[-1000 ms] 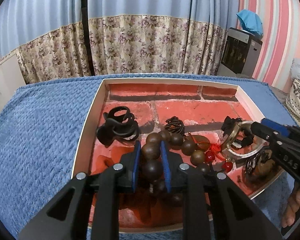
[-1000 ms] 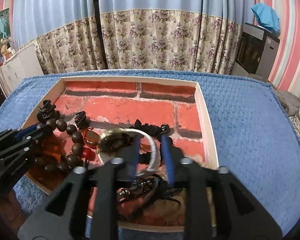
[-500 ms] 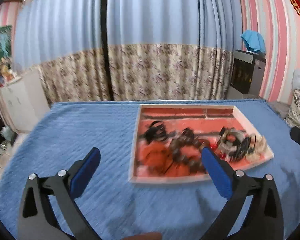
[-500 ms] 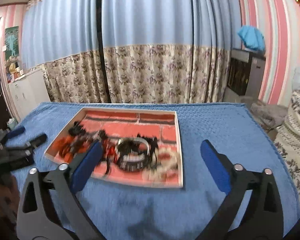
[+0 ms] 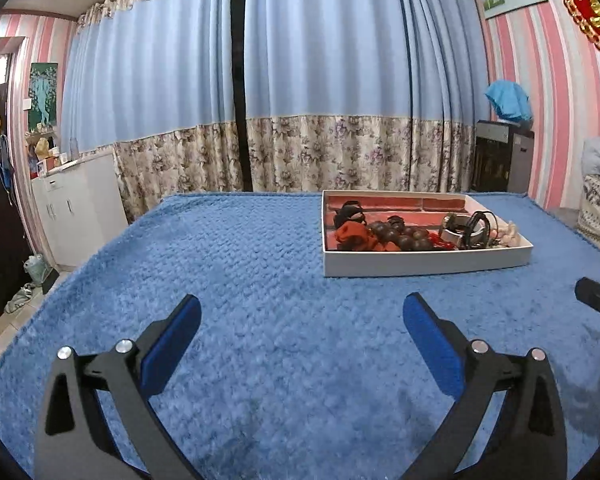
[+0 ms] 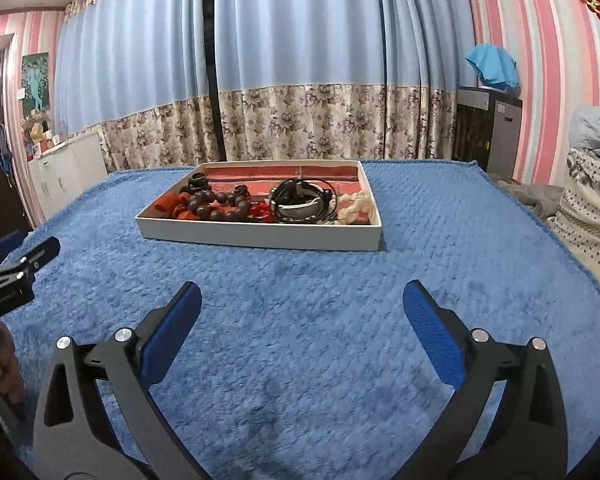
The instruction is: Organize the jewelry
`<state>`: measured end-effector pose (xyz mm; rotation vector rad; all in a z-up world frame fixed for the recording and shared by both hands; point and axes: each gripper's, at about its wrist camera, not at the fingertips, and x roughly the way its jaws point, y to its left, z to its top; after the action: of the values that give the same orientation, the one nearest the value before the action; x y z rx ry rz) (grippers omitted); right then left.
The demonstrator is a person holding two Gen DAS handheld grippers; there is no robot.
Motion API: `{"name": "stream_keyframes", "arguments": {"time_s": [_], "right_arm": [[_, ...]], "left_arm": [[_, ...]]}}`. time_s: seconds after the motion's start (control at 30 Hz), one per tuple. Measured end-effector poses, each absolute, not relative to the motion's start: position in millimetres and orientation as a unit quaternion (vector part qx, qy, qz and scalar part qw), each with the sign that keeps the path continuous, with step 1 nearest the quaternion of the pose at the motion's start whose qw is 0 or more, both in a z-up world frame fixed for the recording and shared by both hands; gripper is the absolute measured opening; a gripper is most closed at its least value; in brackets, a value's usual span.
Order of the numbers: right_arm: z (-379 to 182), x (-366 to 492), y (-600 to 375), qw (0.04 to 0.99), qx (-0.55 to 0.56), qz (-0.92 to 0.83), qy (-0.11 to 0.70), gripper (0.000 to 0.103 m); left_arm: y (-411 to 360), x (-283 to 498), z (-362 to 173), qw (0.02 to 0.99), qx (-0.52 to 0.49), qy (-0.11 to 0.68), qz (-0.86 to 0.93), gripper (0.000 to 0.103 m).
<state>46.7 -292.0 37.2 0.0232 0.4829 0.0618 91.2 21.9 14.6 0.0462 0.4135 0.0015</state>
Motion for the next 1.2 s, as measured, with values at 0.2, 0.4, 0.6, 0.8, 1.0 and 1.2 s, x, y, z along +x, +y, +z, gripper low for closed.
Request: {"name": "stream_keyframes", "arguments": {"time_s": [0.2, 0.4, 0.6, 0.8, 1.0, 1.2], "right_arm": [[33.0, 43.8, -291.4, 0.974, 0.008, 0.028, 0.226, 0.098], [34.7, 35.5, -296.2, 0.978, 0.014, 0.021, 0.206, 0.098], [35.5, 35.6, -297.0, 0.978, 0.016, 0.020, 0.207, 0.099], [35.3, 36.1, -296.7, 0.978, 0.014, 0.020, 0.209, 0.099], [35.3, 36.2, -296.7, 0.977, 0.013, 0.020, 0.210, 0.099], [35.7, 36.4, -296.4, 0.977, 0.012, 0.021, 0.212, 0.099]], "left_arm": [[25.7, 83.2, 16.4, 0.981, 0.018, 0.192, 0.002, 0.099], [21.2, 73.3, 18.9, 0.984, 0.037, 0.173, 0.005, 0.099], [23.9, 78.0, 19.1, 0.984, 0.027, 0.177, 0.006, 0.099], [18.6, 79.9, 18.4, 0.984, 0.032, 0.176, 0.005, 0.099], [18.7, 79.5, 18.2, 0.984, 0.033, 0.175, 0.005, 0.099], [18.7, 79.7, 18.2, 0.984, 0.032, 0.176, 0.005, 0.099]]}}
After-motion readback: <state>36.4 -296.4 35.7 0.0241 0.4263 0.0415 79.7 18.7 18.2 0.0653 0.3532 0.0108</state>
